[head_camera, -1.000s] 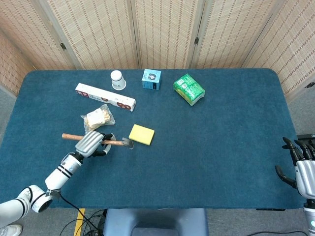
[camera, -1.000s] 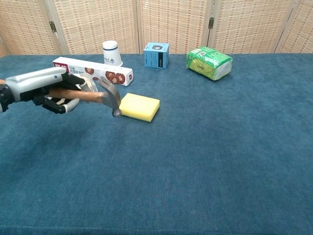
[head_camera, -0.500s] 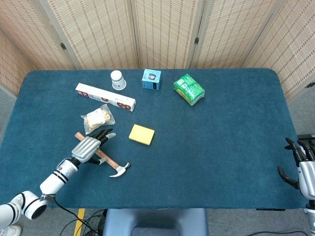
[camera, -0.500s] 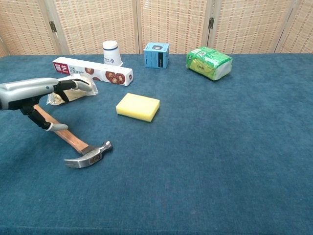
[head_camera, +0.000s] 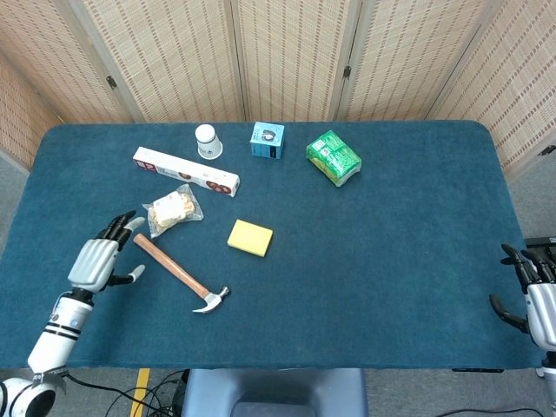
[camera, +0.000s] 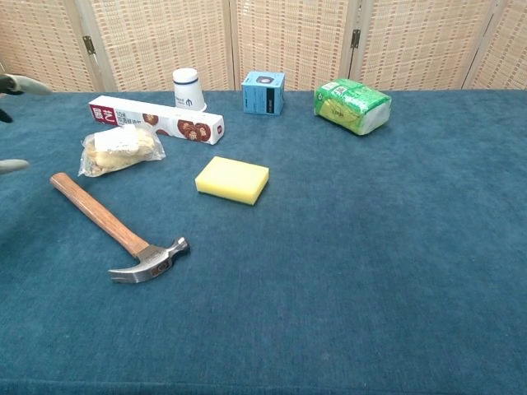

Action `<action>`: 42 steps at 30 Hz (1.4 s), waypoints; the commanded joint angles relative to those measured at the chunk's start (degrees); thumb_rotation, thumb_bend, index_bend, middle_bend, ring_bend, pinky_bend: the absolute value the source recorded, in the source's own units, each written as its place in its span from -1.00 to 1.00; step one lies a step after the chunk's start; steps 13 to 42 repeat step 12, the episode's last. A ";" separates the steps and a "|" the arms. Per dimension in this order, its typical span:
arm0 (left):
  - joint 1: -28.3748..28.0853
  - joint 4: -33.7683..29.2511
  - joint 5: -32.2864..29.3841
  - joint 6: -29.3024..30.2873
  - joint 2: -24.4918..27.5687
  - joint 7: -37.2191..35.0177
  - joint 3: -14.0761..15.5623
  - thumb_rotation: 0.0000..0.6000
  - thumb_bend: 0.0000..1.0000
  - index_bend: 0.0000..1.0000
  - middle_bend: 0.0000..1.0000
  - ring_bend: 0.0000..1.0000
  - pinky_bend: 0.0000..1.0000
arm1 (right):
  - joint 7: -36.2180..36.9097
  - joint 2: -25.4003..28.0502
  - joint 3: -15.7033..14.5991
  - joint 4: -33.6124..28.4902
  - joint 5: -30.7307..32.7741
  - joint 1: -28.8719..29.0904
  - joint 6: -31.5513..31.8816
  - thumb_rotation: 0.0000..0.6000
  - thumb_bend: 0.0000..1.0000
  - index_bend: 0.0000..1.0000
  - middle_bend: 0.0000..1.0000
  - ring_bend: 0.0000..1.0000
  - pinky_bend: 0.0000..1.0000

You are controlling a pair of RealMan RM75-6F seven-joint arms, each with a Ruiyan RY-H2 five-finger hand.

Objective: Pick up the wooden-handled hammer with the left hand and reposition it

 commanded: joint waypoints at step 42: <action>16.17 -5.85 0.61 19.38 1.47 7.84 2.71 1.00 -0.35 -0.60 -0.78 -0.87 -0.52 | 6.00 1.11 -1.12 -0.15 -2.85 1.13 -0.91 1.00 -0.59 -0.62 -0.28 -0.59 -0.54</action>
